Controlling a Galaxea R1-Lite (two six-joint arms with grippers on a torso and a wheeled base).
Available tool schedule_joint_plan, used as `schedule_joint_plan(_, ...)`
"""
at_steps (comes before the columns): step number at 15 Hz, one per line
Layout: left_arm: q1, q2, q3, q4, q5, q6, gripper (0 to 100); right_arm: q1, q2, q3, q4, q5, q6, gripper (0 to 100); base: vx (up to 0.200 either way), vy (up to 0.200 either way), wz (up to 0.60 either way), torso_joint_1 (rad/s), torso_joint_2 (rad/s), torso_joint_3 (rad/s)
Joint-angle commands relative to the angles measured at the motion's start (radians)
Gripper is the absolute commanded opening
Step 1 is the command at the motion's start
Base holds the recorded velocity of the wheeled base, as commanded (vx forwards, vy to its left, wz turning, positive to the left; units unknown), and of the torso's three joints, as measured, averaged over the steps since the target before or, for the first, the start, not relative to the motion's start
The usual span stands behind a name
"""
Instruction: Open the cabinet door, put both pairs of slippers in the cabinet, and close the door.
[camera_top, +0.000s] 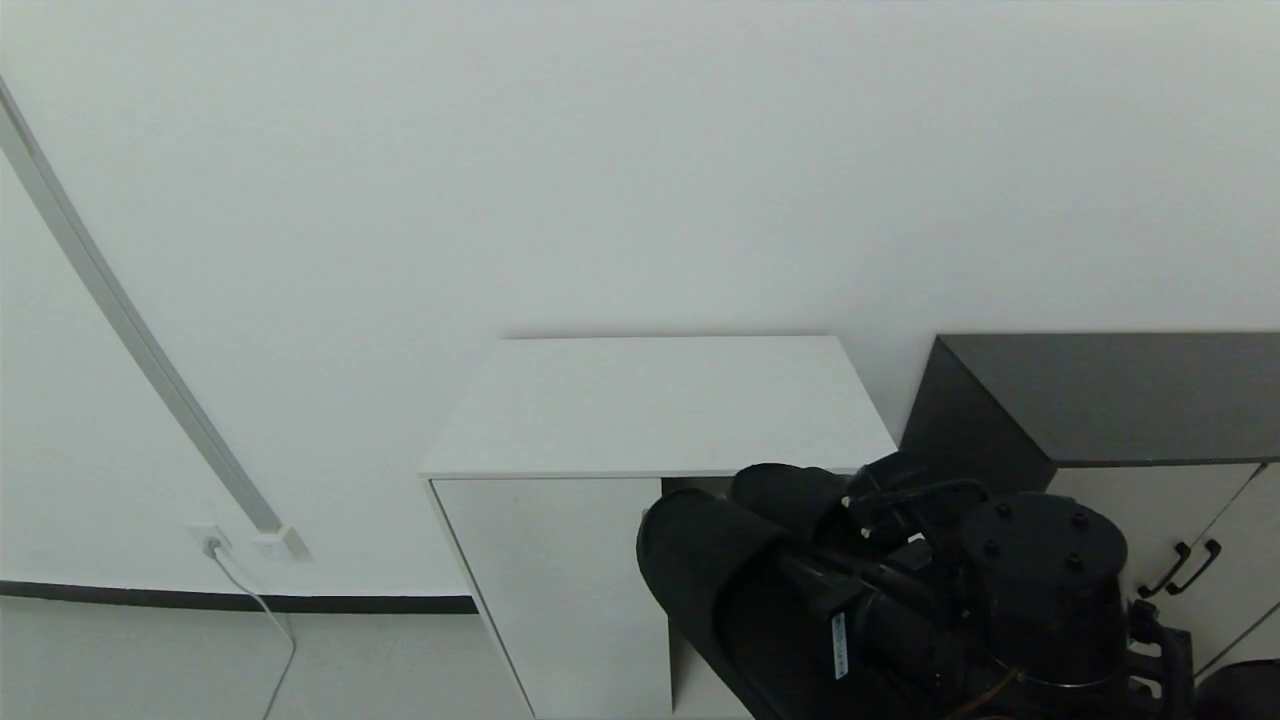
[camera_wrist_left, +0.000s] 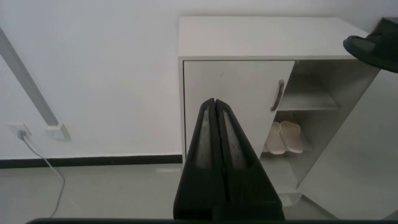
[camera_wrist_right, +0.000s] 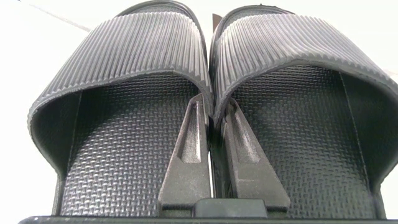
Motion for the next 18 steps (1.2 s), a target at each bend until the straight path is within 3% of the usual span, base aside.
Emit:
schedule_joint_plan(1, 0.000, 0.000, 0.000, 0.000, 0.000, -0.001, 0, 0.001, 0.008, 0.000, -0.001, 0.000, 0.000, 0, 0.000, 0.000, 0.00, -0.163, 0.33, 0.178)
schedule_joint_plan(5, 0.000, -0.002, 0.002, 0.000, 0.044, -0.010, 0, -0.001, 0.014, -0.003, -0.001, 0.000, 0.000, 0, 0.000, 0.000, 0.00, -0.152, 0.35, 0.184)
schedule_joint_plan(18, 0.000, -0.002, 0.002, -0.002, 0.043, -0.002, 0, 0.007, 0.027, 0.029, -0.023, 0.000, 0.002, 0, 0.000, 0.000, 0.00, -0.188, 0.43, 0.247)
